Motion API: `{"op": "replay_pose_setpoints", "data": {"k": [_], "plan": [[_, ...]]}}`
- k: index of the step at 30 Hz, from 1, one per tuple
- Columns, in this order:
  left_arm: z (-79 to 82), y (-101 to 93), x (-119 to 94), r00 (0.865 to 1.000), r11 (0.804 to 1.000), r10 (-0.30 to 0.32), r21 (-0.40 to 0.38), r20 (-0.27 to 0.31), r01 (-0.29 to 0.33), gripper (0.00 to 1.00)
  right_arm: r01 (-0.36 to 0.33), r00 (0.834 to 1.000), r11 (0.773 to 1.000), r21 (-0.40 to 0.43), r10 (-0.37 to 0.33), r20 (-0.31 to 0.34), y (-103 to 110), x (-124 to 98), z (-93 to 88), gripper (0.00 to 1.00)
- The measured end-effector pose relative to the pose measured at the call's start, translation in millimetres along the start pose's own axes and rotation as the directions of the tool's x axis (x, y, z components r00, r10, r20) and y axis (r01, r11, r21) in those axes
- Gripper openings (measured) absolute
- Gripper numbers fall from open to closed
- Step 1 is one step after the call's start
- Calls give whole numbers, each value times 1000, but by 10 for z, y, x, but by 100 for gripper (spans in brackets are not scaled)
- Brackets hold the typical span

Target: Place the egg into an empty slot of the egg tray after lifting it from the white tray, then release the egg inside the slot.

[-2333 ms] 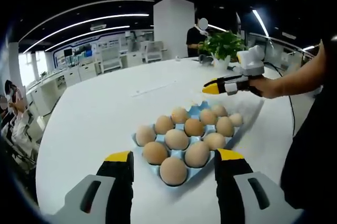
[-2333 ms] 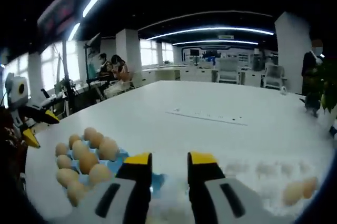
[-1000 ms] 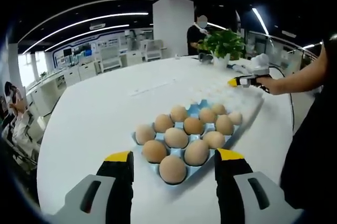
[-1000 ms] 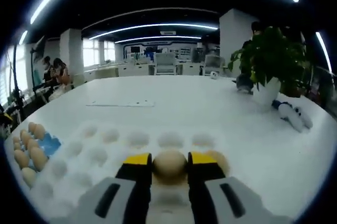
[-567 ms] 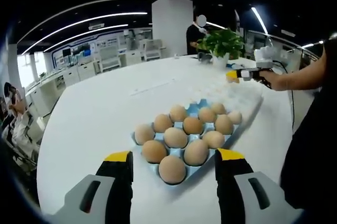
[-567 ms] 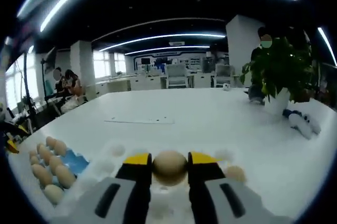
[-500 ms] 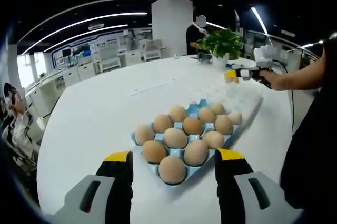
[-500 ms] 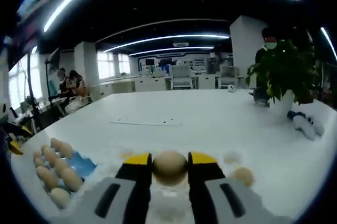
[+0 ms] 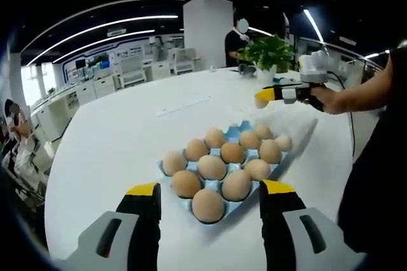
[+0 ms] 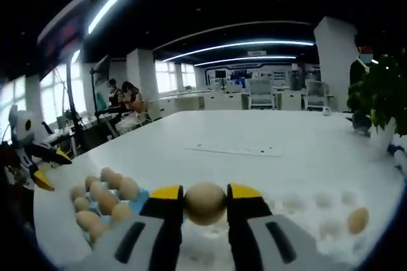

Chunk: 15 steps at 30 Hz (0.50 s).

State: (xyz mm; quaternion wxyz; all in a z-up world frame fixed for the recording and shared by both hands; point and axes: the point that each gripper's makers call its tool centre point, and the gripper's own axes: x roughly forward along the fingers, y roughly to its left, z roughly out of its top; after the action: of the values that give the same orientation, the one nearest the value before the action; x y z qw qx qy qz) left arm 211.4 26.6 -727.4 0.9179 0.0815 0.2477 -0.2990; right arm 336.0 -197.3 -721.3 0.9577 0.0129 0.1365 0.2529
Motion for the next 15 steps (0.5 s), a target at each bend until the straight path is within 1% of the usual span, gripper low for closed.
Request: {"op": "replay_pose_setpoints", "data": {"k": [1, 3, 8, 9, 15], "plan": [[0, -9, 5, 1000, 1000, -4, 1, -1, 4, 63, -9, 1000, 1000, -2, 9, 0, 42, 28, 2, 26], [4, -21, 11, 1000, 1000, -6, 3, 0, 6, 63, -53, 999, 999, -4, 53, -11, 190, 103, -13, 26], [6, -14, 8, 1000, 1000, -4, -1, 2, 4, 63, -119, 993, 992, -37, 119, -9, 480, 260, 20, 26], [5, -10, 6, 1000, 1000, -3, -1, 2, 3, 63, -135, 991, 990, -42, 134, -17, 539, 300, 10, 26], [-4, 22, -25, 1000, 1000, 8, -6, 4, -8, 62, -175, 984, 983, -54, 172, -44, 693, 433, -75, 26]]}}
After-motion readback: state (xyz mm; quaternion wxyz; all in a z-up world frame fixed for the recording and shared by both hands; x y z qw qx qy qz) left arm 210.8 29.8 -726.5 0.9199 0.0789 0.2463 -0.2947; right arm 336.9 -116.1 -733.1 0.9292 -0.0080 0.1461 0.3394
